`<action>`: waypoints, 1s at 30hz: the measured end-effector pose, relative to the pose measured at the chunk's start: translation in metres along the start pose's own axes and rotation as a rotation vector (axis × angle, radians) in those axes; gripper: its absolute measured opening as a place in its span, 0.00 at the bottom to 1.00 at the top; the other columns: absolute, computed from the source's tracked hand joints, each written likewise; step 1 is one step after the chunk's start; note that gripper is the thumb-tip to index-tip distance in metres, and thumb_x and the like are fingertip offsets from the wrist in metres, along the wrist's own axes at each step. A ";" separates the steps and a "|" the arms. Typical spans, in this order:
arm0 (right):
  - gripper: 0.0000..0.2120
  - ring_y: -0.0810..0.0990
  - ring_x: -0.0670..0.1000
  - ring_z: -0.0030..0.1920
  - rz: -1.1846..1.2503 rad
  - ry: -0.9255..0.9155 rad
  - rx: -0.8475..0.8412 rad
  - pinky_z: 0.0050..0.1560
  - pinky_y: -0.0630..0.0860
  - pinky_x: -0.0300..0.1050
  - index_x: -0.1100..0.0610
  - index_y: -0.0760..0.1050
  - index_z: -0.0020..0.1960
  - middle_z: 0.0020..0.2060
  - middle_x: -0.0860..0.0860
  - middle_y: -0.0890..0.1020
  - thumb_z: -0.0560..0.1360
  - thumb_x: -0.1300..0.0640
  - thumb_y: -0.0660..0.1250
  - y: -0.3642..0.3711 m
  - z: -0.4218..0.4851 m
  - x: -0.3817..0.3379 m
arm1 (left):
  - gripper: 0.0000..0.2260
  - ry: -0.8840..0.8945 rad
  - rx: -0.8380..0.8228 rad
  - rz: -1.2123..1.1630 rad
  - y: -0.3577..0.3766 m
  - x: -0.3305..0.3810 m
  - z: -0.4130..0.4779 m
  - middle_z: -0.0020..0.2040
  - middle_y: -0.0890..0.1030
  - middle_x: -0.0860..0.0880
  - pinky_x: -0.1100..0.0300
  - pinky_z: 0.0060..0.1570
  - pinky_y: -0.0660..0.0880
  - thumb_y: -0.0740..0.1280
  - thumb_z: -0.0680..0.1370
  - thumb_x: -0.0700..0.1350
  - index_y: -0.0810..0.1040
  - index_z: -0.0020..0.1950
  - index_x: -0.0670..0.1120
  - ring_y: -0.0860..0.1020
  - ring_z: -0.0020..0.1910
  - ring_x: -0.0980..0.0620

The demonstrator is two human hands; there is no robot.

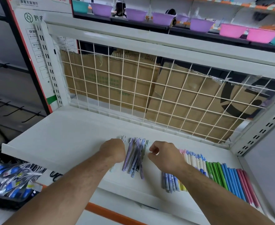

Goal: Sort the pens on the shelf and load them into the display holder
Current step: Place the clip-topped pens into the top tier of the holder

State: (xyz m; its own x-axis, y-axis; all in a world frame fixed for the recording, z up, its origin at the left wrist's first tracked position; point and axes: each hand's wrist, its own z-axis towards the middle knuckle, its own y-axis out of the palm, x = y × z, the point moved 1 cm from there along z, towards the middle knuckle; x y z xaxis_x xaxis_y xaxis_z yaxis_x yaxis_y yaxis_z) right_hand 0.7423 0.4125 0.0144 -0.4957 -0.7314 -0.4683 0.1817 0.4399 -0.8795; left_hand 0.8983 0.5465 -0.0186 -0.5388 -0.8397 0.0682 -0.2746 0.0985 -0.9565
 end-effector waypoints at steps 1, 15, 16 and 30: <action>0.06 0.80 0.47 0.47 0.004 -0.001 -0.002 0.50 0.80 0.46 0.48 0.79 0.52 0.47 0.42 0.82 0.76 0.51 0.66 -0.001 -0.001 0.000 | 0.11 -0.009 0.003 -0.009 -0.001 -0.002 -0.001 0.47 0.79 0.50 0.60 0.41 0.73 0.63 0.75 0.38 0.78 0.56 0.45 0.79 0.48 0.49; 0.05 0.84 0.47 0.38 0.305 0.022 0.112 0.37 0.78 0.40 0.51 0.81 0.43 0.37 0.46 0.84 0.76 0.53 0.70 -0.025 -0.023 -0.006 | 0.07 0.194 0.051 -0.881 -0.039 0.035 -0.031 0.36 0.75 0.49 0.59 0.32 0.66 0.65 0.75 0.42 0.73 0.37 0.45 0.73 0.34 0.50; 0.06 0.84 0.47 0.36 0.348 0.031 0.140 0.34 0.77 0.39 0.52 0.81 0.42 0.35 0.47 0.84 0.76 0.53 0.70 -0.029 -0.025 -0.006 | 0.05 0.233 0.040 -0.925 -0.040 0.043 -0.036 0.36 0.77 0.48 0.59 0.33 0.67 0.66 0.75 0.42 0.75 0.39 0.45 0.75 0.35 0.50; 0.06 0.79 0.45 0.28 0.667 0.167 0.439 0.27 0.76 0.42 0.61 0.79 0.42 0.32 0.55 0.83 0.77 0.61 0.73 -0.104 -0.082 0.063 | 0.02 0.633 -0.092 -1.146 -0.035 0.168 -0.085 0.33 0.80 0.50 0.58 0.35 0.73 0.73 0.76 0.42 0.82 0.44 0.46 0.75 0.30 0.56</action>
State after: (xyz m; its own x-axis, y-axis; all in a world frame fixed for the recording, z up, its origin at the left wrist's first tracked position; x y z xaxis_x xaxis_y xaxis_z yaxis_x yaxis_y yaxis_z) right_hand 0.6223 0.3637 0.0834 -0.2795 -0.2853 -0.9168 0.7824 0.4857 -0.3897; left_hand 0.7499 0.4475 0.0501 -0.2361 -0.0784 0.9686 -0.8629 -0.4414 -0.2460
